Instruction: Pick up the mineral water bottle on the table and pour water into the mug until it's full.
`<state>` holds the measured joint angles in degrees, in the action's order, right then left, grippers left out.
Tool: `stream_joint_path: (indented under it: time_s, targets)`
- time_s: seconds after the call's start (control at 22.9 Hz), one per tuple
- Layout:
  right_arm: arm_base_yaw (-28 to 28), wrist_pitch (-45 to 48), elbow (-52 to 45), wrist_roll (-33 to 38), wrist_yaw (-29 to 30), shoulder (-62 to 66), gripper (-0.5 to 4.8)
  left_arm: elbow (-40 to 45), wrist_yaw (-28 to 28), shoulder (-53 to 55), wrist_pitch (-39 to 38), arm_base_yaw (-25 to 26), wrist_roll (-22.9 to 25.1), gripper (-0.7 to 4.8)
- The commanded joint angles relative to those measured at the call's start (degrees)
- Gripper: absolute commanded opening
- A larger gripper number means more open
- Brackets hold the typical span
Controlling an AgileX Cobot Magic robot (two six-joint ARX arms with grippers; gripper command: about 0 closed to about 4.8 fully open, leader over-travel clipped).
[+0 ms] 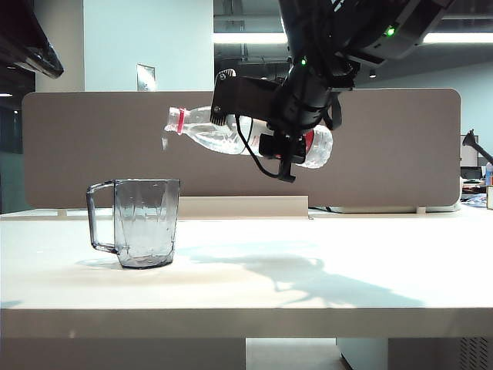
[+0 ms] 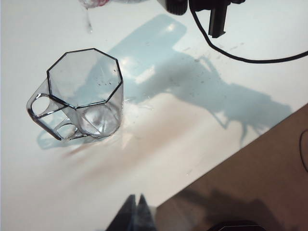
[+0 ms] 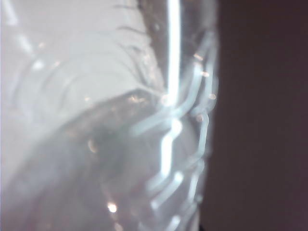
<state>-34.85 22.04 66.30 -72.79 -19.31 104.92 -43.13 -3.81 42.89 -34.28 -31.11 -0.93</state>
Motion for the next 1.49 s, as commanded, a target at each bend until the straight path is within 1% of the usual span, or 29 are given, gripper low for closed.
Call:
stream_joint_path:
  time_s: [0.04,0.13,0.48,0.96,1.22,1.49]
  targets:
    - [-0.15,3.45,0.76,-2.43,-0.15,-0.85,1.97,-0.31,0.00,-0.11,0.52,-0.07,0.26,-0.05]
    - [-0.15,3.45,0.79,-2.73,-0.17,-0.85,1.97,-0.31,-0.02,-0.11,0.52,-0.07,0.26,-0.05]
    - [-0.15,3.45,0.81,-8.33,-0.09,-0.85,1.97,-0.31,-0.02,-0.11,0.52,-0.07,0.26,-0.05]
    - [-0.15,3.45,1.07,-9.81,-0.77,-0.85,1.97,-0.31,-0.02,-0.11,0.52,-0.07,0.26,-0.05]
    - [-0.15,3.43,1.07,-10.69,-1.97,-0.85,1.97,-0.31,-0.02,-0.11,0.52,-0.07,0.26,-0.05]
    - [-0.15,3.43,1.07,-12.57,-4.37,-0.85,1.98,-0.31,-0.02,-0.11,0.52,-0.07,0.26,-0.05]
